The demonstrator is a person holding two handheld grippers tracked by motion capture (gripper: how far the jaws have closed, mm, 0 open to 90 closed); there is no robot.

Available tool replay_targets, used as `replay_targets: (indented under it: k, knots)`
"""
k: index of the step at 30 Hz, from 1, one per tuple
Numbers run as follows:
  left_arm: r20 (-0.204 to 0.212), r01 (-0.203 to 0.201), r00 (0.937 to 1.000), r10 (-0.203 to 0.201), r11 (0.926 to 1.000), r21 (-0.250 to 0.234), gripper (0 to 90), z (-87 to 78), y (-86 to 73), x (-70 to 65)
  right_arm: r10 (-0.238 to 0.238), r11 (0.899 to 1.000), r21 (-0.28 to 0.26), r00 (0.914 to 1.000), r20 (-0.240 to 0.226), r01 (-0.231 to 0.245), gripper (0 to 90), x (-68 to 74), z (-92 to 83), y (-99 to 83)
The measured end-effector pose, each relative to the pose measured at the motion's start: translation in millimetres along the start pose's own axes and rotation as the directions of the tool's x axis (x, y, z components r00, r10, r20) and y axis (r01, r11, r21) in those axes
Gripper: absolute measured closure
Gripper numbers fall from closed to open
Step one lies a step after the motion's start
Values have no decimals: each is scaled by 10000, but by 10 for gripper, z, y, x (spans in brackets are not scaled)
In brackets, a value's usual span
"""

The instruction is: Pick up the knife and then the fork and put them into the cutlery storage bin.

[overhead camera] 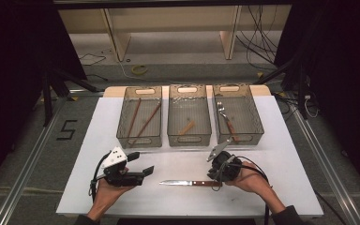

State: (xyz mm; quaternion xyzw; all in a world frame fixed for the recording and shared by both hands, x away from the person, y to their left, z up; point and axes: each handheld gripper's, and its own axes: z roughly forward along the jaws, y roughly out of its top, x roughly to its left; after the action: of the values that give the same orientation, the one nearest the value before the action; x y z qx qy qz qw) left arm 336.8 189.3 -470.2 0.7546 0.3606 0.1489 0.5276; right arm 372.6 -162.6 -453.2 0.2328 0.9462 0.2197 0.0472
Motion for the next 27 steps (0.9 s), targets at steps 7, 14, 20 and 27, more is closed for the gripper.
replay_targets:
  k: [7, 14, 20, 27]
  knots:
    - [5, -10, 10000, 10, 10000, 34, 178, 3, -2, -2, -447, 9988, -203, 9985, -327, 440, 504, 62, 8, 68]
    - [3, 14, 10000, -14, 10000, -21, 177, 3, -1, 0, -855, 9963, 41, 9946, -590, 859, 399, 143, 56, 168]
    - [4, -4, 10000, 4, 10000, -6, 177, 5, -2, 4, -1070, 9937, 242, 9916, -732, 1090, 392, 187, 91, 235]
    - [20, -12, 10000, 12, 10000, 36, 177, 7, -4, 4, -1375, 9882, 569, 9871, -818, 1424, 438, 210, 140, 289]
